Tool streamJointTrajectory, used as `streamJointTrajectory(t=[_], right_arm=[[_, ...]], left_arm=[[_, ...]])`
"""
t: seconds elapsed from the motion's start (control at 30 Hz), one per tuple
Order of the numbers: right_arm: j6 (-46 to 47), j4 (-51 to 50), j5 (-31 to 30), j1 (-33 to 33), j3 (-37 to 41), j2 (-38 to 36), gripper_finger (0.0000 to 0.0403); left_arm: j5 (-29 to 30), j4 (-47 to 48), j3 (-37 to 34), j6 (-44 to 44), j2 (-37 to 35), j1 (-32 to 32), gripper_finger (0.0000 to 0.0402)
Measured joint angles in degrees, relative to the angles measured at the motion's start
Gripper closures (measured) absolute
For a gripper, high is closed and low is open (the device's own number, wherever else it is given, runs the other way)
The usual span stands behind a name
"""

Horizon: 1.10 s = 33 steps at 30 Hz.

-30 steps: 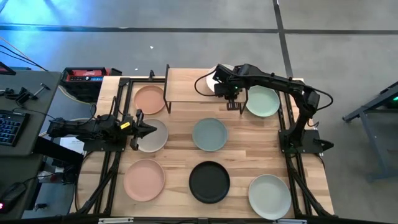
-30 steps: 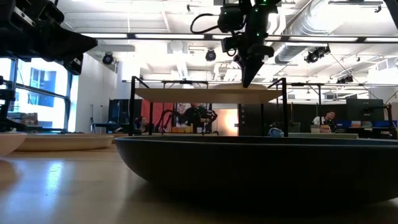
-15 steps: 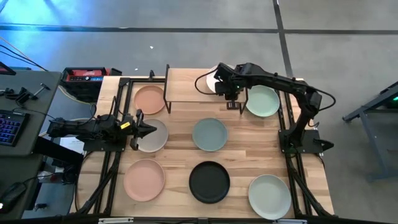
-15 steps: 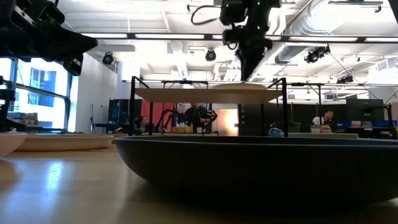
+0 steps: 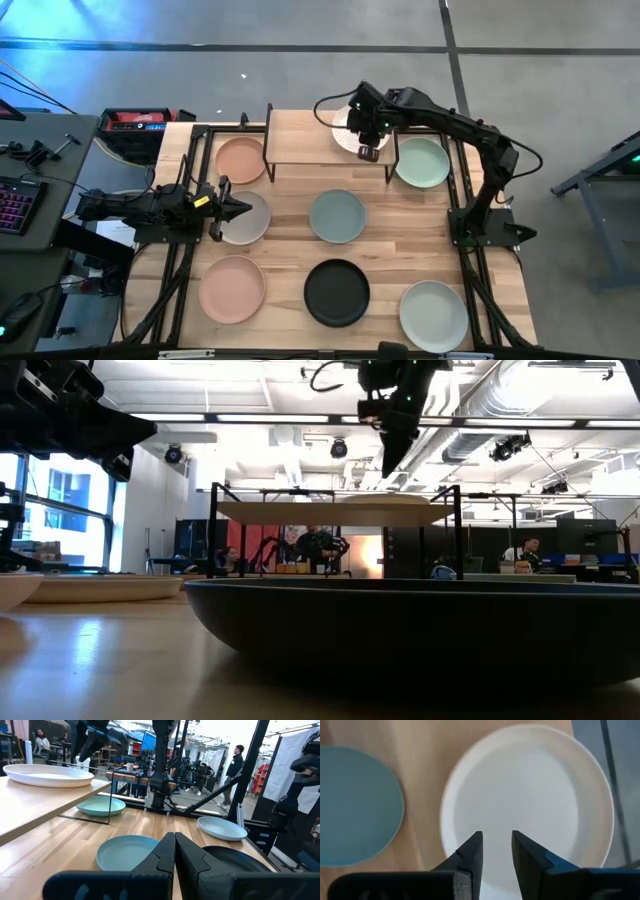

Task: Place and stack plates onto a shelf
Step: Stack the light brown plate on top of the other white plate on the shelf

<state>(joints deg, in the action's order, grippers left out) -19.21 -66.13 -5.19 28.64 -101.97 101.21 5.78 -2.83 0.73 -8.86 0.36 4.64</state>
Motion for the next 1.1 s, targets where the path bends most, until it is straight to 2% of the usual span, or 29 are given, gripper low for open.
streamJointTrajectory(t=[0.17,0.37,1.1], right_arm=[[7.2,-1.5,4.5,0.7,0.0,-0.2,0.0324],[18.3,-4.1,11.4,-1.4,0.0,-0.3,0.0324],[37.6,-5.3,11.8,-17.4,0.0,-0.3,0.0324]], left_arm=[[0.0,0.0,0.0,0.0,0.0,0.0,0.0401],[0.0,0.0,0.0,0.0,0.0,0.0,0.0401],[0.0,0.0,0.0,0.1,0.0,0.0,0.0401]])
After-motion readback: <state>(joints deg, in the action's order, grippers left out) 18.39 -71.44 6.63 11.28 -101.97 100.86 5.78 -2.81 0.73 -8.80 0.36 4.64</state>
